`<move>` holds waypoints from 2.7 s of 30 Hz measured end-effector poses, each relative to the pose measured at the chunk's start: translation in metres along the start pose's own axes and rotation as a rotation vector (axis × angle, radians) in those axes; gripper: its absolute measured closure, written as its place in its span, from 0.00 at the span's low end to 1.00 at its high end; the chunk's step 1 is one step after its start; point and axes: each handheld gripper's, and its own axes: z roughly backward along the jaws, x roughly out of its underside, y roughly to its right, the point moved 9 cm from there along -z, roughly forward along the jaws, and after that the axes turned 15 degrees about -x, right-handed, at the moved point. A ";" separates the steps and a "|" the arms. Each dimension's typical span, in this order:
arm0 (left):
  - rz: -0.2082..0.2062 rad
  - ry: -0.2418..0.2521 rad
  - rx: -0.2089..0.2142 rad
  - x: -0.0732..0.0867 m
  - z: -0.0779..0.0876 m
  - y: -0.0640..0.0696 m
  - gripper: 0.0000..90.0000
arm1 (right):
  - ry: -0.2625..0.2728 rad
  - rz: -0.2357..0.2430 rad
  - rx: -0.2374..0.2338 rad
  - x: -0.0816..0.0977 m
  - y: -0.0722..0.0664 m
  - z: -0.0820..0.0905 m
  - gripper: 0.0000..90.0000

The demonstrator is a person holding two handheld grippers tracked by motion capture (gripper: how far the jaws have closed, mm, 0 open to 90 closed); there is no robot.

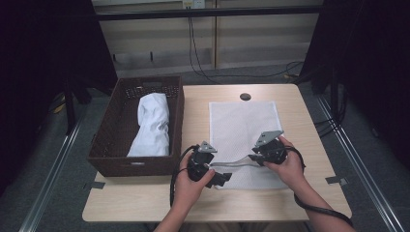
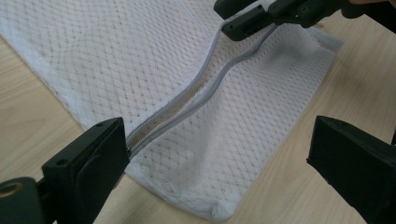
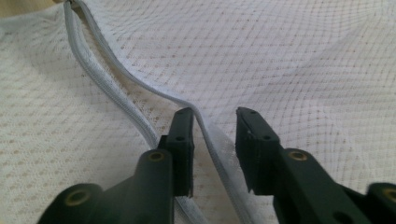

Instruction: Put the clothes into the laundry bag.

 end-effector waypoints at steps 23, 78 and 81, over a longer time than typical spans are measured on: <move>0.006 0.010 0.008 -0.003 0.001 -0.003 0.05 | 0.000 -0.051 -0.049 -0.016 0.009 0.007 1.00; 0.002 0.011 0.002 -0.005 0.002 -0.001 0.06 | 0.078 -0.068 -0.014 -0.074 0.020 0.048 1.00; -0.003 0.011 -0.005 -0.006 0.003 -0.001 0.06 | 0.085 -0.062 -0.012 -0.077 0.020 0.047 1.00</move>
